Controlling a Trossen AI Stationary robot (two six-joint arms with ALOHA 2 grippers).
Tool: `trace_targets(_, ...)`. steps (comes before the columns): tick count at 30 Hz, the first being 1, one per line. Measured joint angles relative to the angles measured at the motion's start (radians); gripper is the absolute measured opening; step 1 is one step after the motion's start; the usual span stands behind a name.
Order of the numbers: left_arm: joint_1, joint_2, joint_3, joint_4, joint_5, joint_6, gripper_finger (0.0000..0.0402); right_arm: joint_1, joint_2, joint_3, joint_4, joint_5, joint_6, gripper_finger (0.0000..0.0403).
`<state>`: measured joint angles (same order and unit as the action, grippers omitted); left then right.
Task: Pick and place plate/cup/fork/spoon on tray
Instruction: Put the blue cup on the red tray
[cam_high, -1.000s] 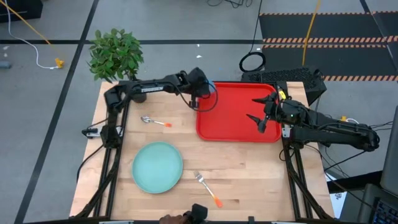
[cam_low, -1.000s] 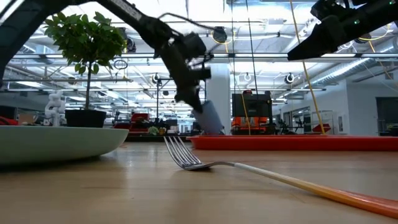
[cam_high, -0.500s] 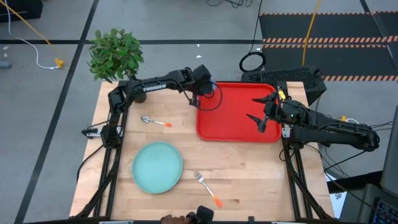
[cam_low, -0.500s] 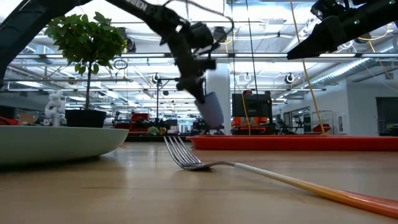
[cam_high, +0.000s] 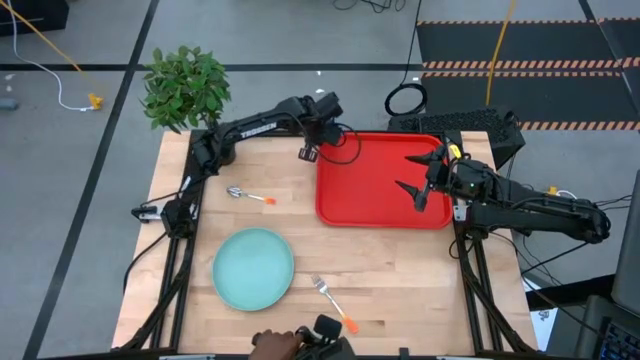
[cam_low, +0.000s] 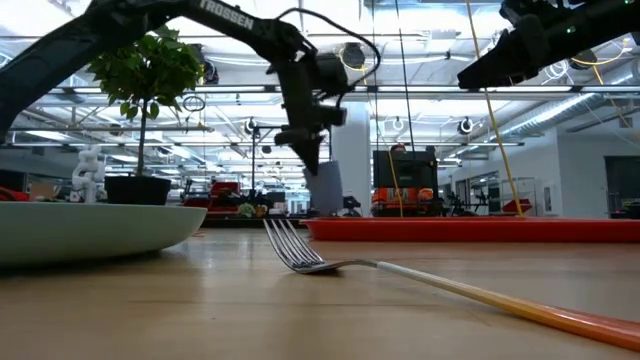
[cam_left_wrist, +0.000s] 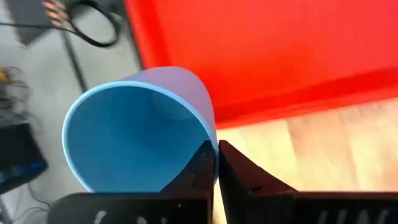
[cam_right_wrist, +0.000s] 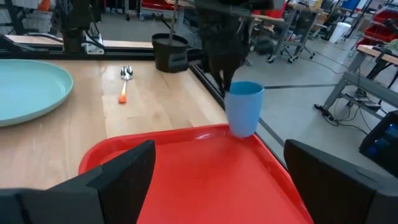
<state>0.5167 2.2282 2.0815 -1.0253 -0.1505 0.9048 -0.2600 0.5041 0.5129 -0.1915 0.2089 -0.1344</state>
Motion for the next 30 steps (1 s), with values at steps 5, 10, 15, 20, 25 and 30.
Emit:
trace_targets(5, -0.006, 0.013, 0.0, 0.008, 0.021, -0.001, 0.0014, 0.0, 0.0, 0.0, 0.0, 0.0, 0.001, 0.0348)
trace_targets(10, -0.005, 0.012, 0.001, 0.001, 0.047, -0.005, 0.0008, 0.0, 0.0, 0.0, -0.001, 0.0, -0.01, 0.0348)
trace_targets(15, 0.006, 0.012, -0.011, 0.018, 0.136, -0.023, 0.0014, 0.0, 0.0, 0.0, -0.007, 0.0, -0.012, 0.0348)
trace_targets(20, 0.002, 0.012, -0.011, 0.032, 0.133, -0.005, 0.0035, 0.0, 0.0, 0.0, -0.017, 0.0, -0.019, 0.0348)
trace_targets(25, -0.001, 0.012, -0.011, 0.037, 0.132, 0.006, 0.0034, 0.0, 0.0, 0.0, -0.022, 0.0, -0.02, 0.0348)
trace_targets(30, -0.009, 0.012, -0.011, 0.043, 0.132, 0.007, 0.0044, 0.0, 0.0, 0.0, -0.024, -0.001, -0.018, 0.0348)
